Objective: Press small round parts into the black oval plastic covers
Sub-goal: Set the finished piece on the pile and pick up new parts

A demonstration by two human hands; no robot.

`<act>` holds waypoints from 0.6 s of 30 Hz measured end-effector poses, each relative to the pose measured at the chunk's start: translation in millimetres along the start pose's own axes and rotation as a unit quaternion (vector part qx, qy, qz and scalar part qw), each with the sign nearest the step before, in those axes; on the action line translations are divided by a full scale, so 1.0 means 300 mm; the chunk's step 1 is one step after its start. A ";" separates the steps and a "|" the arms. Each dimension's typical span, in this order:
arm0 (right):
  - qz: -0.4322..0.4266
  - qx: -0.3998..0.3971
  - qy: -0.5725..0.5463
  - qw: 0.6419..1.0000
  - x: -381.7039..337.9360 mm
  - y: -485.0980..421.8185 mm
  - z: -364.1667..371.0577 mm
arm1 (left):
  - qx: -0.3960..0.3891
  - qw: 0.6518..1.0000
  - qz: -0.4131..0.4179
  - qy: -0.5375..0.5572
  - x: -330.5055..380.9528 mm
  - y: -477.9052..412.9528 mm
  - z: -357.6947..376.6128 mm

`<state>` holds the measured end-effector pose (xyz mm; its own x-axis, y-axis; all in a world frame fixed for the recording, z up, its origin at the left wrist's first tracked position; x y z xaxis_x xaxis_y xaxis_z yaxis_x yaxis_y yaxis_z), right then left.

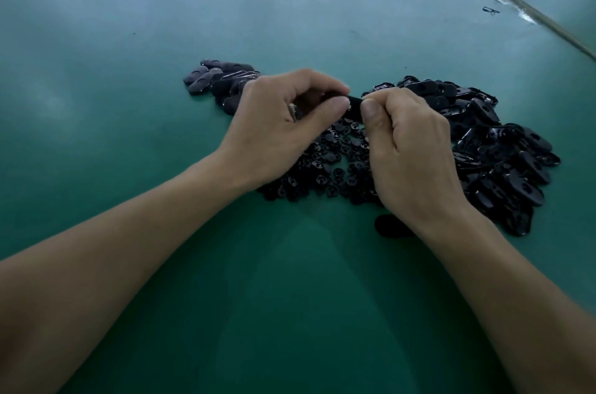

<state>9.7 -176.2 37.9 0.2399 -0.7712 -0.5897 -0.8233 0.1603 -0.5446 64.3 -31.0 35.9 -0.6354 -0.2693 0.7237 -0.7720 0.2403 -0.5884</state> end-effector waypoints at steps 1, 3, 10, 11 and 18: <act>0.001 0.000 0.001 1.000 0.002 -0.001 0.000 | -0.006 1.000 -0.009 0.008 -0.006 0.000 0.002; 0.008 0.002 0.016 1.000 0.010 -0.001 -0.001 | -0.003 0.999 -0.026 0.028 -0.017 -0.002 0.000; 0.015 -0.069 0.208 0.976 0.039 0.012 0.007 | 0.040 0.993 -0.083 0.071 -0.057 -0.011 -0.019; 0.018 -0.076 0.216 0.973 0.040 0.015 0.009 | 0.047 0.993 -0.080 0.069 -0.061 -0.012 -0.022; 0.023 -0.072 0.190 0.979 0.033 0.016 0.006 | 0.056 0.991 -0.081 0.089 -0.078 -0.013 -0.022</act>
<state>9.0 -181.7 28.3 0.0143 -0.9434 -0.3314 -0.8995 0.1326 -0.4163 82.2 -19.3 23.7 -0.4985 -0.1253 0.8578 -0.8665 0.1005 -0.4889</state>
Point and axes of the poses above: each hand's wrist, its own y-axis away from the middle knuckle, its own z-axis out of the palm, x = y × z, the point moved 5 cm from there along -y, towards the middle knuckle, and after that the axes turned 4 degrees about x, right-handed, at the moved point
